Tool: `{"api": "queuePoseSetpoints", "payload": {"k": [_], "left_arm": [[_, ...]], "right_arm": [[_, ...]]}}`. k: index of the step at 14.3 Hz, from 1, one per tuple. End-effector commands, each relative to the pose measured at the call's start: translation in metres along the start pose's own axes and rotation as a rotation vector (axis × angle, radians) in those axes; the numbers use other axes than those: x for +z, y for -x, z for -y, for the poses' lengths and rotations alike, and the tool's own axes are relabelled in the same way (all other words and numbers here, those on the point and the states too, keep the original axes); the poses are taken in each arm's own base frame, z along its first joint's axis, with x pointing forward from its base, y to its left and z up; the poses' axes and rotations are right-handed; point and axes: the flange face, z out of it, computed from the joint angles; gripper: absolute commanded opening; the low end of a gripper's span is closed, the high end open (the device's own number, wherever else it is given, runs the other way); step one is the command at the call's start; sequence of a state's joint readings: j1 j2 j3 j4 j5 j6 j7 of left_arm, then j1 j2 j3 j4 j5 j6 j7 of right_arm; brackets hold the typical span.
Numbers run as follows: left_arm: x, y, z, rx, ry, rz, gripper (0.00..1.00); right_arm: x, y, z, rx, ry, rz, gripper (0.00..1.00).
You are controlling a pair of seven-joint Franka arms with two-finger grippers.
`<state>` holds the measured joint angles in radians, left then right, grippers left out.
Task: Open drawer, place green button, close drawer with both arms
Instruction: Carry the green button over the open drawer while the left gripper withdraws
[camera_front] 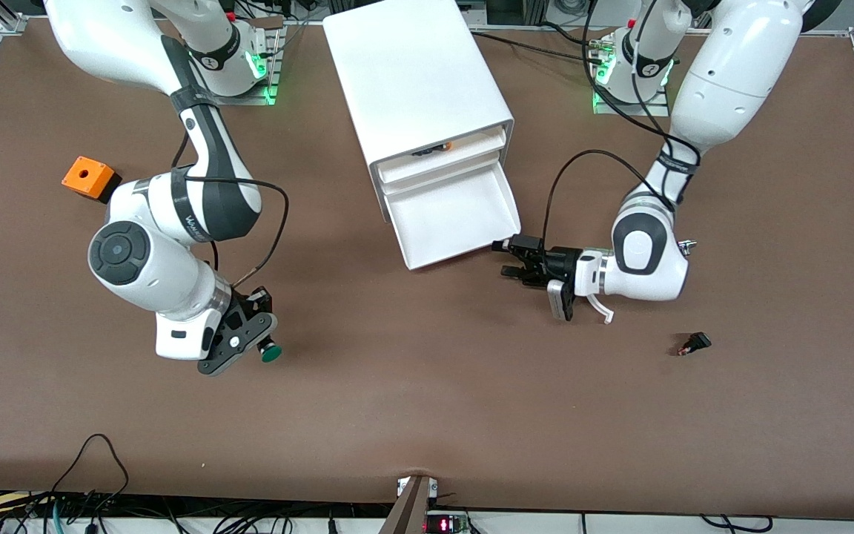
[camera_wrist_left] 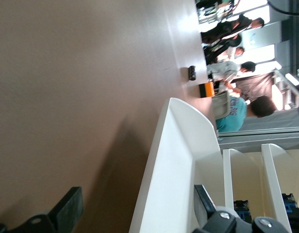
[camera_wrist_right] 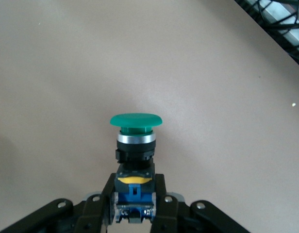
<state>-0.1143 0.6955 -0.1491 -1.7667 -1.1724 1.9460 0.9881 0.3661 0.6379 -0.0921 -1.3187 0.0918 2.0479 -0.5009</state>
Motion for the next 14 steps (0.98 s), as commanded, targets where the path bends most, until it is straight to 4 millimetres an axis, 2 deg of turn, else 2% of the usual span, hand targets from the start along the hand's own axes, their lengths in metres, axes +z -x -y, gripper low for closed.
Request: {"api": "queuePoseSetpoints", "payload": {"k": [1, 3, 7, 8, 11, 14], "left_arm": [[-0.039, -0.022, -0.02, -0.015, -0.093, 0.074, 1.0], [-0.065, -0.039, -0.042, -0.029, -0.129, 0.159, 1.0], [-0.123, -0.066, -0.078, -0.025, -0.334, 0.305, 1.0], [-0.133, -0.069, -0.086, -0.022, -0.387, 0.341, 1.0], [-0.165, -0.068, -0.1, -0.05, -0.596, 0.476, 1.0], [-0.194, -0.068, -0.133, -0.123, -0.818, 0.524, 1.0]], "right_arm": [[-0.014, -0.014, 0.028, -0.1, 0.021, 0.005, 0.23], [-0.014, -0.028, 0.061, -0.198, 0.027, 0.008, 0.23], [-0.024, -0.054, 0.136, -0.374, 0.036, -0.007, 0.23], [-0.025, -0.06, 0.159, -0.428, 0.035, -0.006, 0.23], [-0.022, -0.068, 0.208, -0.508, 0.037, 0.016, 0.22], [-0.012, -0.069, 0.251, -0.567, 0.016, 0.063, 0.22]]}}
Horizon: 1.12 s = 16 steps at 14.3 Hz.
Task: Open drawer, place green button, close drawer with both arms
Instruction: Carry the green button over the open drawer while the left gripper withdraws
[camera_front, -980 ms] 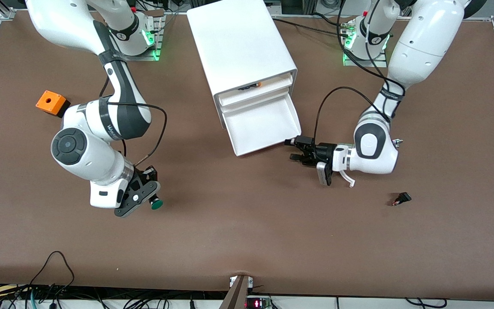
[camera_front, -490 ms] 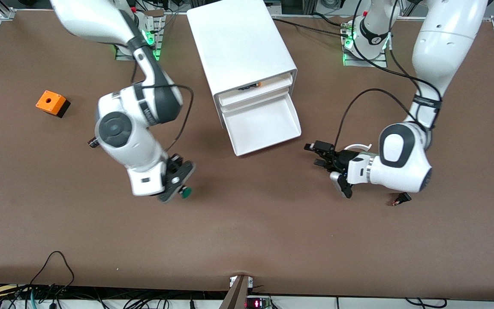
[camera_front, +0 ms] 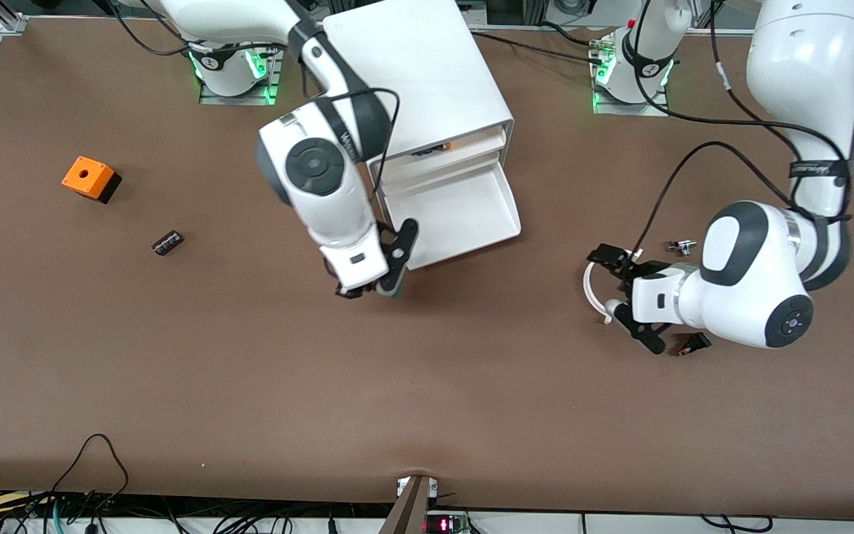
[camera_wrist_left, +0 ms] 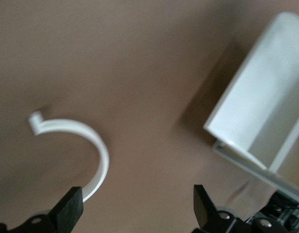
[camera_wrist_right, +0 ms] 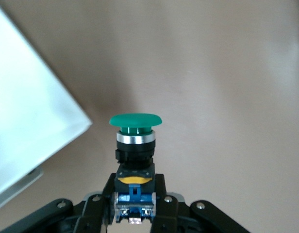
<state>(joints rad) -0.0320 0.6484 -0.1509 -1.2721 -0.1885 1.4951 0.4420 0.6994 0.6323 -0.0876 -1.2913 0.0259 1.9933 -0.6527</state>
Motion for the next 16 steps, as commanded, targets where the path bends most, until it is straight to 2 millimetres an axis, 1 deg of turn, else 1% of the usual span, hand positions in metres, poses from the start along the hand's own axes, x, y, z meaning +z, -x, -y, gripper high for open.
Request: {"api": "queuePoseSetpoints", "payload": {"k": [1, 2, 4, 5, 6, 7, 9, 10, 11, 13, 14, 15, 16], "left_arm": [[-0.043, 0.019, -0.017, -0.102, -0.202, 0.044, 1.0], [-0.056, 0.026, -0.02, -0.127, -0.276, 0.046, 1.0], [-0.083, 0.041, -0.022, -0.196, -0.419, 0.039, 1.0], [-0.098, 0.049, -0.027, -0.223, -0.47, 0.023, 1.0], [-0.112, 0.054, -0.033, -0.239, -0.498, -0.011, 1.0], [-0.134, 0.058, -0.042, -0.267, -0.512, -0.077, 1.0], [-0.169, 0.068, -0.049, -0.351, -0.527, -0.171, 1.0], [-0.179, 0.074, -0.044, -0.362, -0.509, -0.198, 1.0], [-0.185, 0.079, -0.032, -0.386, -0.471, -0.23, 1.0], [-0.194, 0.08, -0.018, -0.407, -0.471, -0.29, 1.0], [-0.196, 0.084, 0.002, -0.421, -0.467, -0.313, 1.0], [-0.199, 0.085, 0.006, -0.424, -0.47, -0.335, 1.0], [-0.2, 0.086, 0.007, -0.428, -0.47, -0.338, 1.0]], "right_arm": [[-0.002, -0.013, 0.024, -0.073, -0.006, 0.035, 0.22], [-0.002, -0.02, 0.034, -0.119, -0.009, 0.036, 0.22], [-0.003, -0.028, 0.049, -0.197, -0.021, 0.034, 0.22], [-0.003, -0.034, 0.062, -0.225, -0.033, 0.046, 0.2], [-0.003, -0.04, 0.073, -0.245, -0.039, 0.052, 0.2], [-0.004, -0.048, 0.087, -0.269, -0.039, 0.053, 0.2], [0.01, -0.061, 0.112, -0.304, -0.047, 0.067, 0.2], [0.012, -0.068, 0.125, -0.323, -0.045, 0.066, 0.2], [0.017, -0.074, 0.136, -0.341, -0.042, 0.065, 0.2], [0.023, -0.078, 0.14, -0.351, -0.039, 0.054, 0.2], [0.026, -0.078, 0.141, -0.353, -0.047, 0.058, 0.2], [0.03, -0.076, 0.14, -0.368, -0.055, 0.067, 0.2], [0.035, -0.075, 0.141, -0.39, -0.061, 0.078, 0.2]]}}
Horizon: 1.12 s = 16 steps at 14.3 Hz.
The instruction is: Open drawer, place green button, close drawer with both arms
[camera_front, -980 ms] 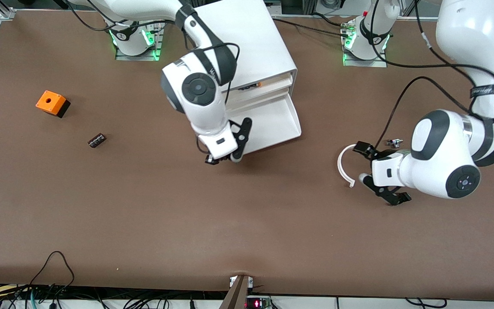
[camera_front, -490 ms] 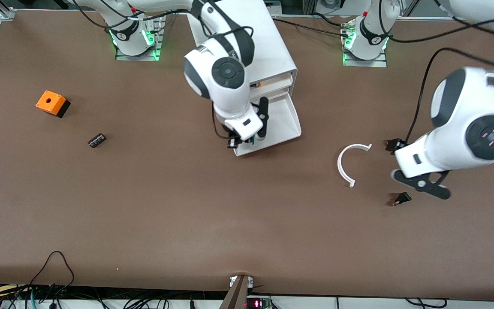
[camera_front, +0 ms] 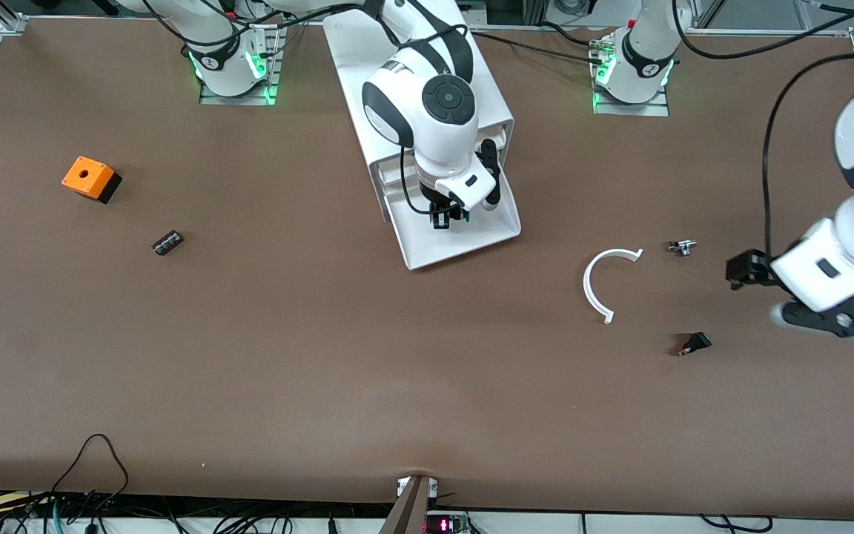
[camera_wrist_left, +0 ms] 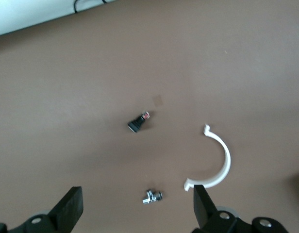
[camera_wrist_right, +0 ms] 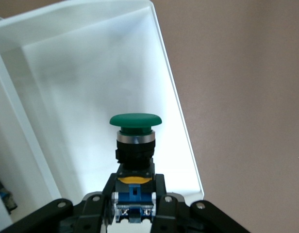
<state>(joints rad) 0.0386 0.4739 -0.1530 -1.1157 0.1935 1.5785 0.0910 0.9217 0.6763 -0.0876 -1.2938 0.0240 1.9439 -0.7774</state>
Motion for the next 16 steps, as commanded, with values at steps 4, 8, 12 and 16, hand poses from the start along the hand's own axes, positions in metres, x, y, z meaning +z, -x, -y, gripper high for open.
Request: {"api": "queuePoseSetpoints", "payload": {"k": [4, 8, 12, 16], "left_arm": [[0.0, 0.019, 0.013, -0.153, 0.142, -0.015, 1.0], [0.007, 0.064, -0.006, -0.157, 0.109, -0.068, 1.0], [-0.002, 0.092, -0.018, -0.159, 0.095, -0.057, 1.0], [-0.007, 0.094, -0.02, -0.159, 0.093, -0.028, 1.0]], "right_arm": [[0.025, 0.004, -0.003, -0.068, -0.023, 0.033, 0.2], [0.044, 0.0, -0.004, -0.062, -0.022, 0.033, 0.2], [0.056, -0.005, -0.007, -0.069, 0.003, 0.014, 0.2], [0.056, -0.013, 0.0, -0.095, 0.006, 0.012, 0.2]]}}
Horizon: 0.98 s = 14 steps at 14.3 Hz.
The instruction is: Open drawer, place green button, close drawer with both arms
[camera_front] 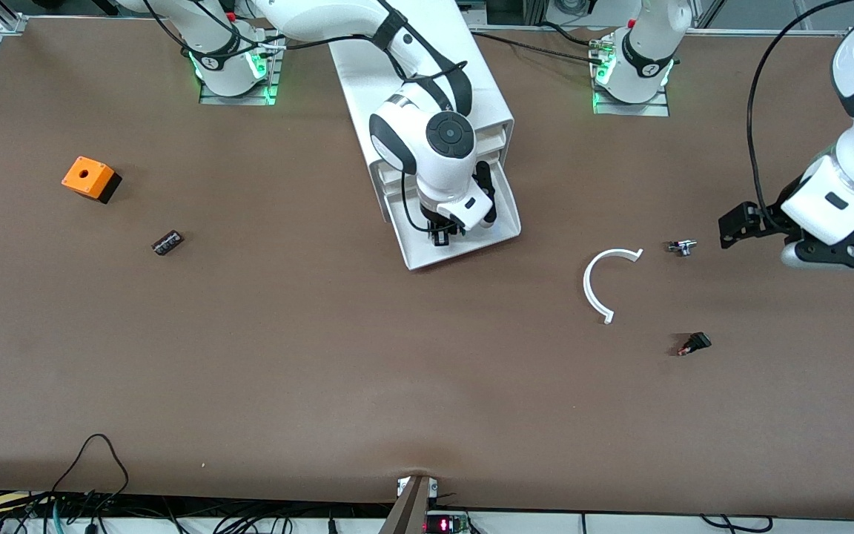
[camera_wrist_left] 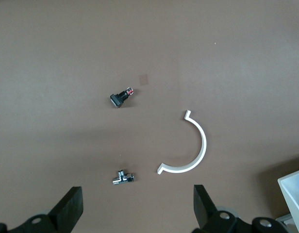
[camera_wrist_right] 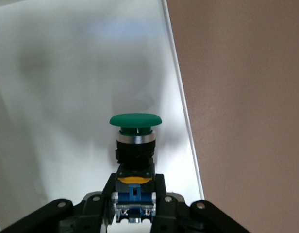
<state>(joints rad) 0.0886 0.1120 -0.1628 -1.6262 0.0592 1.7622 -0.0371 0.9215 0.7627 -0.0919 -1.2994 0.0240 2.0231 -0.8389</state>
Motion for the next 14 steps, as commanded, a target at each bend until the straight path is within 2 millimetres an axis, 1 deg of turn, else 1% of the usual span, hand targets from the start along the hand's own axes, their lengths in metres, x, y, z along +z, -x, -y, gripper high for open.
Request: {"api": "queuePoseSetpoints", "payload": {"k": [1, 3, 5, 7, 8, 10, 12, 13, 14], "left_arm": [[-0.007, 0.006, -0.002, -0.01, 0.008, -0.003, 1.0], [-0.011, 0.009, -0.006, -0.003, 0.007, 0.015, 1.0], [-0.023, 0.008, -0.007, 0.003, 0.007, 0.004, 1.0], [-0.025, 0.01, -0.005, 0.008, 0.006, 0.009, 1.0], [-0.026, 0.012, -0.006, 0.009, 0.007, 0.033, 1.0], [-0.036, 0.015, -0.006, 0.003, 0.005, 0.044, 1.0], [-0.037, 0.015, -0.008, 0.01, 0.005, 0.044, 1.0], [-0.037, 0.015, -0.007, 0.011, 0.005, 0.044, 1.0], [-0.038, 0.015, -0.007, 0.01, 0.005, 0.042, 1.0]], "right_arm": [[-0.003, -0.01, 0.007, -0.049, 0.008, -0.002, 0.2], [-0.003, -0.012, 0.009, -0.085, 0.009, -0.003, 0.2], [0.002, -0.012, 0.009, -0.097, 0.003, 0.001, 0.2], [0.004, -0.017, 0.014, -0.107, -0.001, 0.001, 0.2], [0.004, -0.016, 0.013, -0.105, -0.001, 0.001, 0.2], [0.012, -0.016, 0.013, -0.1, -0.007, 0.006, 0.2], [0.014, -0.018, 0.012, -0.104, 0.008, -0.007, 0.21], [0.014, -0.018, 0.011, -0.104, 0.011, -0.008, 0.24], [0.014, -0.018, 0.011, -0.102, 0.01, -0.009, 0.31]]}}
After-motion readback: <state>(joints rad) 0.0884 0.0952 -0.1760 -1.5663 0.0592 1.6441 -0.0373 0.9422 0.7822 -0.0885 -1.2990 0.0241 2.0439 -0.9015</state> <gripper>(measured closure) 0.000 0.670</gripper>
